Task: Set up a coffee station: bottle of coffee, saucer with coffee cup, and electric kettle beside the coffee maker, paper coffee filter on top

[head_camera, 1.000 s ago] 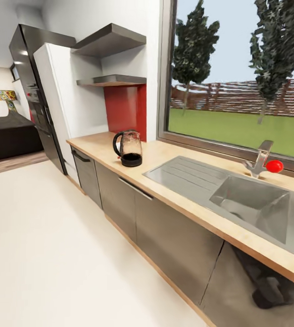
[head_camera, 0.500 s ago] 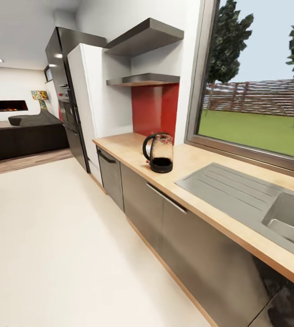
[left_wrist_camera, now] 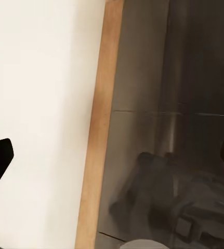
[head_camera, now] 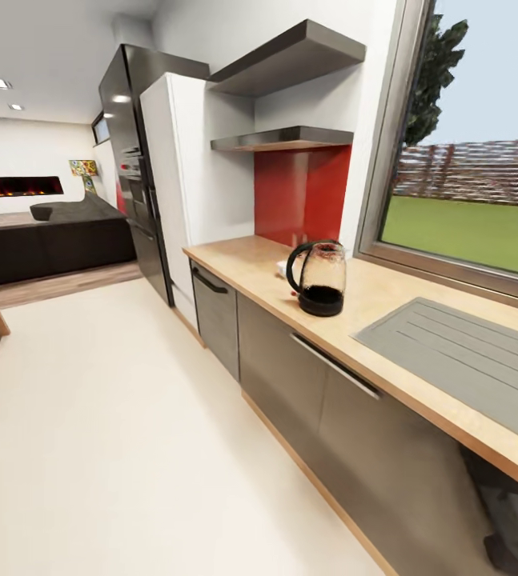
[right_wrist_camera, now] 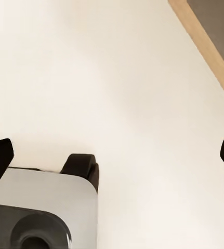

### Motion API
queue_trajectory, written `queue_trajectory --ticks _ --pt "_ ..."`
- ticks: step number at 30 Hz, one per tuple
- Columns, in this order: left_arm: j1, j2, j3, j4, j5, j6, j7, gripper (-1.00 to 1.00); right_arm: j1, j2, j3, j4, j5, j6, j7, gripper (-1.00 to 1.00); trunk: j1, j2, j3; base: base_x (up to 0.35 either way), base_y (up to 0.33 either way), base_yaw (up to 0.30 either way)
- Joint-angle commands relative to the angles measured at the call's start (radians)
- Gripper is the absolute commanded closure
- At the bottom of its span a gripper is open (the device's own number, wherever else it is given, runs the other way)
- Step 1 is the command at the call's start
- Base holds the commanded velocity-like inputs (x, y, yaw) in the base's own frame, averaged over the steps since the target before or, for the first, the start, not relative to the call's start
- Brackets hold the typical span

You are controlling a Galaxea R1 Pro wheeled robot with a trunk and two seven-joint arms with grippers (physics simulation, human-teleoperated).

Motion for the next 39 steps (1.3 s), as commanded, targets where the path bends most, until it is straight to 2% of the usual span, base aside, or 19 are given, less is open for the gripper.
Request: queue_trajectory --ticks 1,7,20,39 --pt "0.001 0.000 -0.009 -0.002 0.010 0.008 -0.002 -1.00 -0.001 0.001 0.002 0.004 -0.003 -0.006 0.004 -1.00 0.001 0.000 -0.001 0.264 0.243 0.001" --pt "0.001 0.000 -0.009 -0.002 0.010 0.008 -0.002 -1.00 0.000 0.002 0.002 0.003 -0.003 -0.006 0.003 -1.00 0.001 0.000 -0.001 0.270 0.236 0.077" --pt "0.001 0.000 -0.008 -0.003 0.010 0.008 -0.002 -1.00 0.000 0.003 0.002 0.002 -0.002 -0.007 0.002 -1.00 0.001 0.000 -0.001 0.276 0.228 0.234" --pt "0.001 0.000 -0.007 -0.003 0.010 0.008 -0.001 -1.00 0.000 -0.001 0.002 0.004 -0.002 -0.007 0.003 -1.00 0.001 0.000 -0.001 0.291 0.205 0.018"
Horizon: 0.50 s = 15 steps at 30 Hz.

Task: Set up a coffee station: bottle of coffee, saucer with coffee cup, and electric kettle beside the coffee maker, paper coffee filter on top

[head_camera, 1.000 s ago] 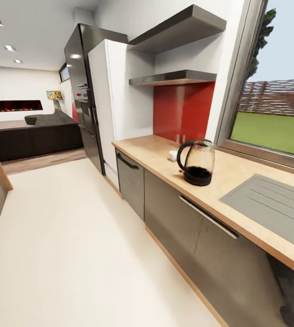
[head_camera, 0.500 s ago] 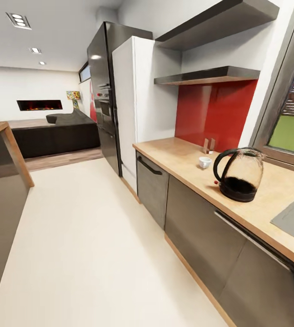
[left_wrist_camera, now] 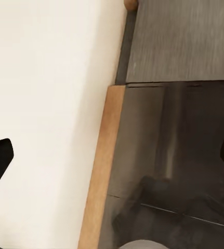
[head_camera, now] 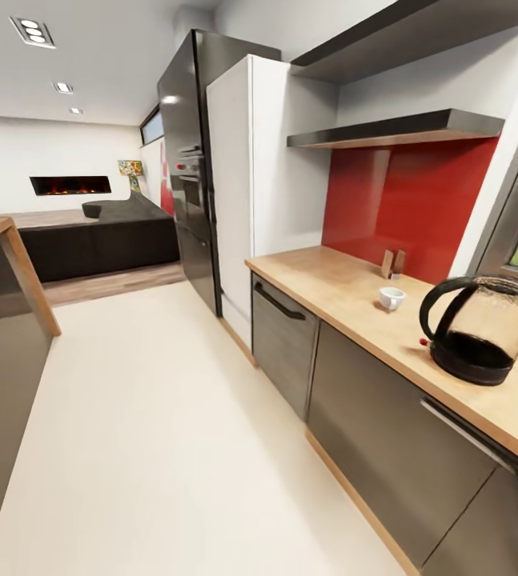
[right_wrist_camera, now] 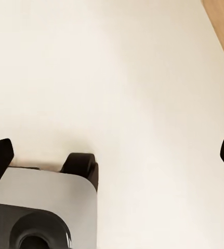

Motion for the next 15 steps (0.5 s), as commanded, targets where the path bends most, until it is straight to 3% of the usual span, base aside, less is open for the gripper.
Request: queue_trajectory --ticks 1,9,15 --pt "0.001 0.000 -0.008 -0.002 0.010 0.008 -0.002 -1.00 -0.002 0.000 0.002 0.003 -0.003 -0.007 0.003 -1.00 0.001 0.000 -0.001 0.292 0.203 0.000" --pt "0.001 0.000 -0.008 -0.002 0.010 0.008 -0.002 -1.00 -0.002 0.001 0.002 0.003 -0.004 -0.026 0.002 -1.00 0.001 0.000 -0.001 0.294 0.195 0.000" --pt "0.001 0.000 -0.009 -0.002 0.010 0.008 -0.002 -1.00 -0.002 0.001 0.002 0.003 -0.004 -0.027 0.002 -1.00 0.001 0.000 -0.001 0.318 0.089 0.000"
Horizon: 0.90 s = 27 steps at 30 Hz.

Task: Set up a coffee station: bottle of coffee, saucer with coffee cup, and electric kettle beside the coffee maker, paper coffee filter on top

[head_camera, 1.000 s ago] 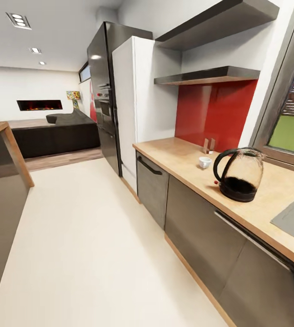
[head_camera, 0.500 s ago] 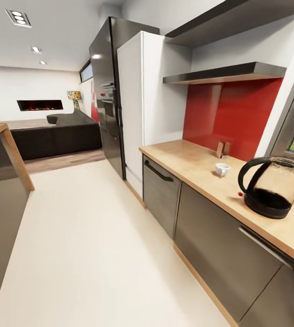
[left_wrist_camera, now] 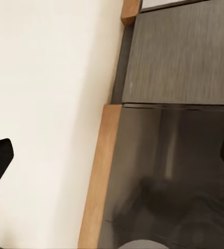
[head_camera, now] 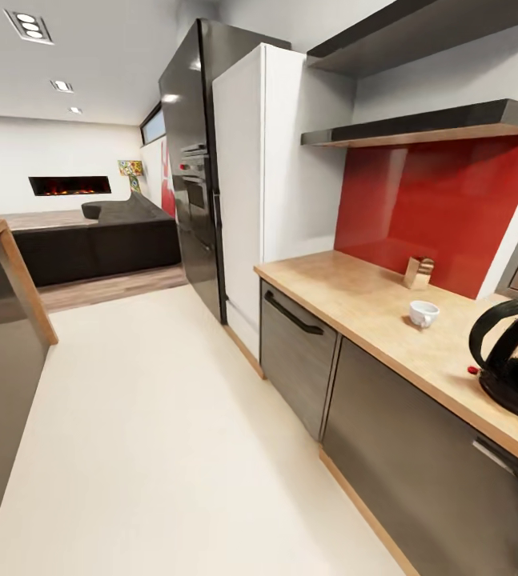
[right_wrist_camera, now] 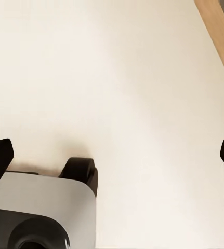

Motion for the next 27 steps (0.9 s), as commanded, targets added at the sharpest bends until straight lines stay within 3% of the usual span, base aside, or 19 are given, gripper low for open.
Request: queue_trajectory --ticks 1,14,27 --pt "0.001 0.000 -0.009 -0.002 0.010 0.008 -0.002 -1.00 -0.002 0.000 0.002 0.003 -0.003 -0.006 0.004 -1.00 0.001 0.000 -0.001 0.325 0.026 0.000" --pt "0.001 0.000 -0.007 -0.002 0.010 0.008 -0.003 -1.00 -0.002 0.000 0.002 0.003 -0.003 -0.006 0.003 -1.00 0.001 0.000 -0.001 0.328 0.015 0.000" --pt "0.001 0.000 -0.007 -0.002 0.010 0.008 -0.002 -1.00 -0.002 0.000 0.002 0.004 -0.003 -0.006 0.004 -1.00 0.001 0.000 -0.001 0.314 0.158 0.000"
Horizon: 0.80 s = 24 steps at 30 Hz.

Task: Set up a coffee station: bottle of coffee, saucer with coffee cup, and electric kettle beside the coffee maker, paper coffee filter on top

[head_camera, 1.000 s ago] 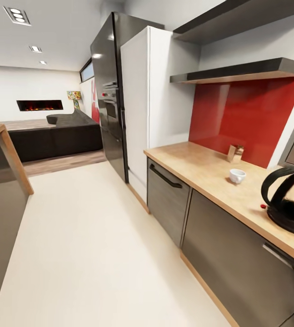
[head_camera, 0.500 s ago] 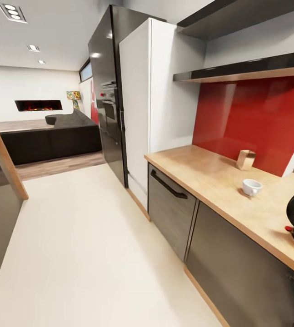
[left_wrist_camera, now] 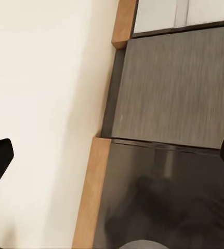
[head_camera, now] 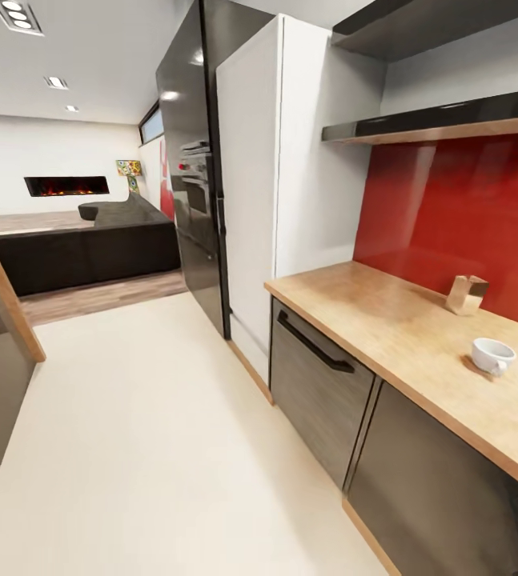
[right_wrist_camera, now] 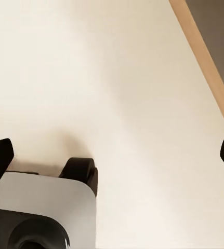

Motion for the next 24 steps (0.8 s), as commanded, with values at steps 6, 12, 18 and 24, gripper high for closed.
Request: queue_trajectory --ticks 6,12,18,24 --pt "0.001 0.000 -0.008 -0.002 0.010 0.008 -0.002 -1.00 -0.002 0.000 0.002 0.003 -0.003 -0.006 0.003 -1.00 0.001 0.000 -0.001 0.271 0.212 -0.001" --pt "0.001 0.000 -0.008 -0.002 0.010 0.008 -0.002 -1.00 -0.002 0.000 0.002 0.003 -0.003 -0.005 0.004 -1.00 0.001 0.000 -0.001 0.250 0.203 -0.098" --pt "0.001 0.000 -0.007 -0.002 0.010 0.008 -0.003 -1.00 -0.002 0.000 0.002 0.003 -0.002 -0.004 0.004 -1.00 0.001 0.000 -0.001 0.070 0.058 -0.223" --pt "0.001 0.000 -0.007 -0.002 0.010 0.008 -0.003 -1.00 -0.002 0.000 0.002 0.003 -0.002 -0.004 0.004 -1.00 0.001 0.000 -0.001 0.009 0.008 -0.231"
